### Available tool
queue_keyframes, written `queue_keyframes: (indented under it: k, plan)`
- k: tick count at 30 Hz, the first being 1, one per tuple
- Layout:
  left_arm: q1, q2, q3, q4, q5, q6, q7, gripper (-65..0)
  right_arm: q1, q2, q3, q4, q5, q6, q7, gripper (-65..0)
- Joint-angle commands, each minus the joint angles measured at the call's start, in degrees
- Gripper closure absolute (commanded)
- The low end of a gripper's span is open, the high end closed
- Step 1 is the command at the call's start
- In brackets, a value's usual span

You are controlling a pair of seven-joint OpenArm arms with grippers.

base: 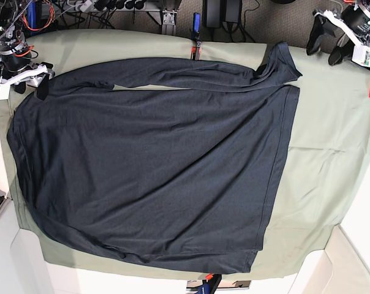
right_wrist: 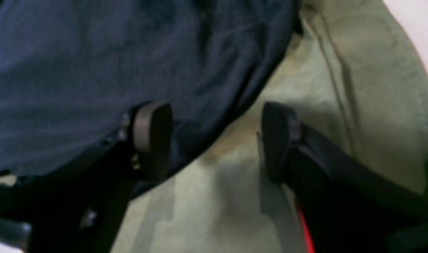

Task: Fold the T-shirt properly
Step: 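Move both grippers down to the shirt's shoulder corners and grasp them, then drag the grasped shoulder edge across the shirt toward the hem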

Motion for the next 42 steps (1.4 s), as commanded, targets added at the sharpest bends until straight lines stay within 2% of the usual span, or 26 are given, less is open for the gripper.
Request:
queue_keyframes:
  k: [1,7,12,18,28,29,30,33,34,35,36,41,42]
  plan:
    - [0.0,-0.8,-0.6,0.9,-1.0,-0.7,-0.8,-46.7,0.3,0.9,0.4,0.9,0.3,0.2,1.3,-40.0]
    - [-5.3,-0.9,0.4,0.7,-1.0,-0.3,0.9,-46.7,0.4,0.8,0.4,0.8,0.0,0.2,1.3,-39.9]
    - [-8.7,-0.8,7.2,-2.7,-0.7,0.1,1.9,-46.7,0.5,0.8,0.4,0.8,-0.2,0.2,1.3,-39.9]
    - [-14.6,-0.8,12.7,-9.4,4.5,1.7,1.9,-46.7,0.4,0.8,0.4,0.8,-0.2,0.2,1.3,-39.9]
    - [-15.1,-0.8,16.3,-10.7,7.3,1.5,1.9,-46.1,0.4,0.8,0.4,0.8,-0.2,0.2,1.3,-39.2]
    - [-15.1,-0.8,16.3,-10.7,7.6,1.5,1.9,-43.5,0.4,0.8,0.4,0.8,-0.2,0.2,1.3,-36.8]
    - [-15.1,-0.8,16.3,-10.7,8.0,1.5,1.9,-38.2,0.4,0.8,0.4,0.8,-0.2,0.2,1.3,-32.1]
    - [-15.1,-0.8,16.1,-10.6,8.9,1.4,3.1,-9.0,0.5,0.8,0.4,0.8,-0.4,0.2,1.3,-11.3]
    - [-15.1,-0.8,15.7,-10.5,8.7,0.6,4.0,-1.2,0.4,0.8,0.4,0.8,-0.9,0.2,1.3,-5.4]
    - [-15.1,-0.8,15.4,-10.5,8.2,-0.5,4.7,0.0,0.4,0.8,0.4,0.8,-1.6,0.2,1.3,-1.0]
    - [-15.1,-0.8,14.9,-10.5,7.8,-0.7,5.3,0.0,0.4,0.8,0.4,0.8,-2.2,0.2,1.3,0.0]
    - [-15.1,-0.8,12.0,-10.5,4.7,-0.7,5.6,0.0,0.4,0.8,0.4,0.8,-3.9,0.2,1.3,0.0]
    - [-15.1,-0.8,11.4,-10.5,3.9,-0.7,5.6,0.0,0.4,0.8,0.4,0.8,-4.3,0.2,1.3,-2.5]
